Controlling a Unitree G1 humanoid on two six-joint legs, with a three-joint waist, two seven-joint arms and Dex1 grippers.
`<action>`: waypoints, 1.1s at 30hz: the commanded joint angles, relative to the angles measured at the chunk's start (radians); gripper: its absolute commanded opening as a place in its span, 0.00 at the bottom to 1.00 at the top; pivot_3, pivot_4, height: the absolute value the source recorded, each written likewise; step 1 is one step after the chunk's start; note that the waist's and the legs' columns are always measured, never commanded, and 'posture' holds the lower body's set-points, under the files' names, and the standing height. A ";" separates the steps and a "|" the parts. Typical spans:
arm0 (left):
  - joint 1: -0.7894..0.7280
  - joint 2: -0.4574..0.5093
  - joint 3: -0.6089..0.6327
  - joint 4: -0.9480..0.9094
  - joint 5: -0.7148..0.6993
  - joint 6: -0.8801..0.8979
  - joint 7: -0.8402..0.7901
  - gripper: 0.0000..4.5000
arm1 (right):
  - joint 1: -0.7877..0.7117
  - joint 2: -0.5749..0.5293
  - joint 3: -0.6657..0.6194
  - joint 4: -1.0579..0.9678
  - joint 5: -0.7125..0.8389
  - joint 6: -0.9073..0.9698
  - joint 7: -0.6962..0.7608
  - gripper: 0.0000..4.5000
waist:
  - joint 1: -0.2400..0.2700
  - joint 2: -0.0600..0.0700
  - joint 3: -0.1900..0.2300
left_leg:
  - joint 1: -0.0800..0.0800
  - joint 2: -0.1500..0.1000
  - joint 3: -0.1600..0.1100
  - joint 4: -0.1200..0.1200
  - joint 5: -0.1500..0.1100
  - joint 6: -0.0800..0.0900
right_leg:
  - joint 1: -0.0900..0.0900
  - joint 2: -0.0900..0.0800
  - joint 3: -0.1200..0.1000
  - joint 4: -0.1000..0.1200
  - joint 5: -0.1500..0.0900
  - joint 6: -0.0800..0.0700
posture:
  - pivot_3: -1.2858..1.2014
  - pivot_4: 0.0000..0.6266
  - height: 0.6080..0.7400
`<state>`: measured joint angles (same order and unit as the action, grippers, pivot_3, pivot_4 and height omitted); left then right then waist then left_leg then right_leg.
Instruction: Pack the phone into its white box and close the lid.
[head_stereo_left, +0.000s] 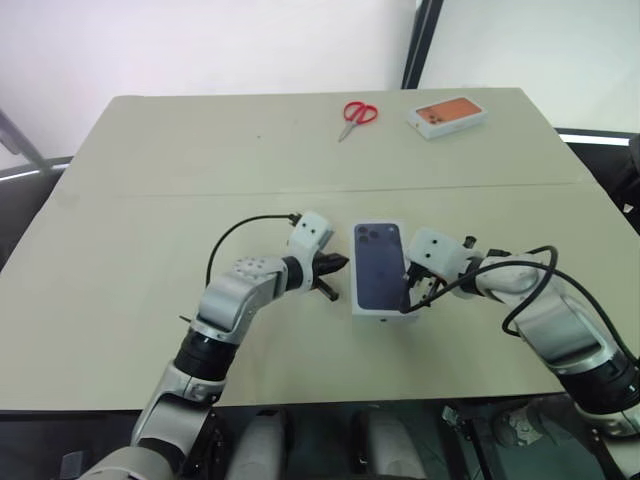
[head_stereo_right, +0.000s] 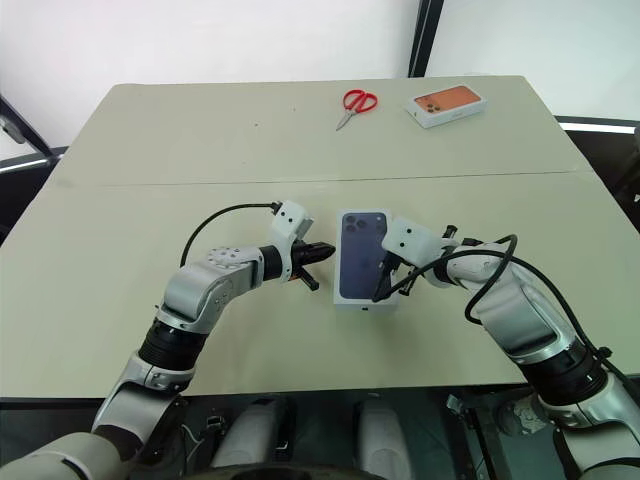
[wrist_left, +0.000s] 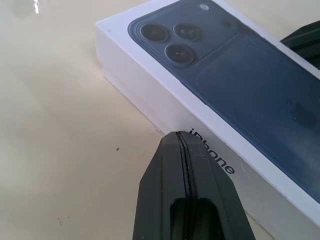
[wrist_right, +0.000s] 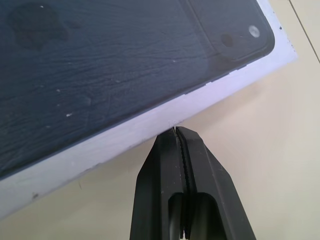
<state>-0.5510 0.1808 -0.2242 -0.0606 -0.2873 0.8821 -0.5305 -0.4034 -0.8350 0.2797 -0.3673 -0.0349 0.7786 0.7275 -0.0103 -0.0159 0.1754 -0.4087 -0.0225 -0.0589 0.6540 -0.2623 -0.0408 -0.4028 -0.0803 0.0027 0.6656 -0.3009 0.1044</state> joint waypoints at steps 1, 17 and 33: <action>0.012 0.006 -0.013 -0.020 0.002 -0.021 -0.010 0.00 | -0.010 -0.030 -0.073 -0.008 0.001 -0.029 0.009 0.01 | 0.000 0.000 0.000 | 0.000 0.000 0.000 0.000 0.000 0.000 | 0.000 0.000 0.000 0.000 0.000 0.000 | 0.52 0.24 1.00; 0.013 0.001 -0.002 -0.039 -0.018 -0.016 -0.025 0.00 | 0.032 -0.048 -0.165 -0.083 0.052 -0.047 0.050 0.01 | 0.000 0.000 0.000 | 0.000 0.000 0.000 0.000 0.000 0.000 | 0.000 0.000 0.000 0.000 0.000 0.000 | 0.52 0.24 1.00; -0.002 -0.007 0.015 -0.076 -0.056 0.010 -0.056 0.00 | 0.019 0.005 -0.105 -0.064 0.019 -0.024 0.015 0.01 | 0.001 0.000 0.000 | 0.000 0.000 0.000 0.000 0.000 0.000 | 0.000 0.000 0.000 0.000 0.000 0.000 | 0.52 0.24 1.00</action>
<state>-0.5269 0.1831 -0.2203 -0.0836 -0.3095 0.8914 -0.5695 -0.3678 -0.8325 0.1890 -0.4057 -0.0172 0.7585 0.7428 -0.0095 -0.0158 0.1753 -0.4084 -0.0223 -0.0588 0.6543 -0.2623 -0.0409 -0.4024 -0.0805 0.0028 0.6658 -0.3009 0.1044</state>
